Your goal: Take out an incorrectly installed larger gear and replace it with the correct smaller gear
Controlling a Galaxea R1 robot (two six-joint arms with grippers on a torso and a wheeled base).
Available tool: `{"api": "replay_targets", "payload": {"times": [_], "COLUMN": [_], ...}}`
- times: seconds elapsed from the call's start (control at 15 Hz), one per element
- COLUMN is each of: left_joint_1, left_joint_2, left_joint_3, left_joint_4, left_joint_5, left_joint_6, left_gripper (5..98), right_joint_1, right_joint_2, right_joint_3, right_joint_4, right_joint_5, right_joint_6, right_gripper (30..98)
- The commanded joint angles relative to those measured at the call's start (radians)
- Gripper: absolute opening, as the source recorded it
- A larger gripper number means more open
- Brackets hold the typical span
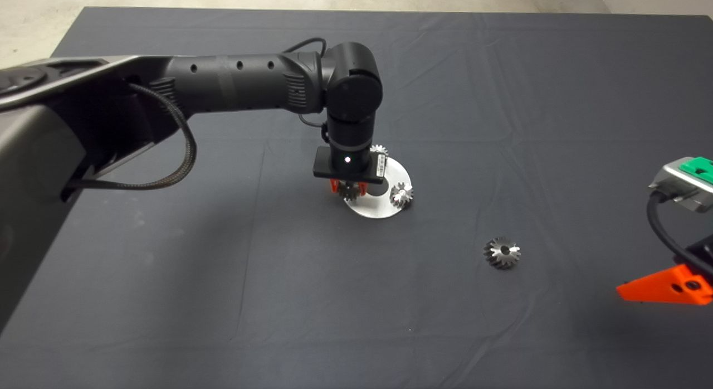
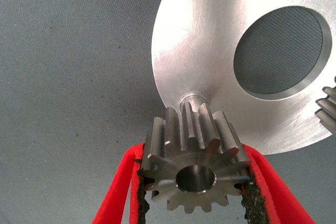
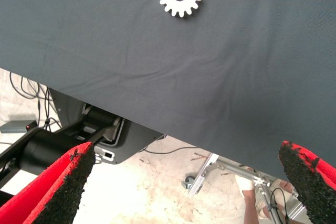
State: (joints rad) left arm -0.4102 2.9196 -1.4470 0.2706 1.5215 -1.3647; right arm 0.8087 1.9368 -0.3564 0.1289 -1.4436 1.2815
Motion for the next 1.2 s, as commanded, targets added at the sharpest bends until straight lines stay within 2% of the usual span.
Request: {"api": "replay_targets", "payload": {"times": [0.0,1.13], "left_joint_1": [-0.012,-0.012], "left_joint_2": [0.011,0.015], "left_joint_3": [-0.008,-0.012], "left_joint_4": [0.016,0.019], "left_joint_5": [0.071,0.059], "left_joint_6": [0.006,0.004], "left_gripper": [33.7,33.7], "right_joint_1": [0.017,0.017], "right_joint_2": [0.002,0.002], "right_joint_3": [0.004,0.004], "right_joint_4": [0.031,0.031], "right_joint_5": [-0.001,0.000], "right_joint_6": [0.007,0.007], "right_gripper": [92.4,92.4]}}
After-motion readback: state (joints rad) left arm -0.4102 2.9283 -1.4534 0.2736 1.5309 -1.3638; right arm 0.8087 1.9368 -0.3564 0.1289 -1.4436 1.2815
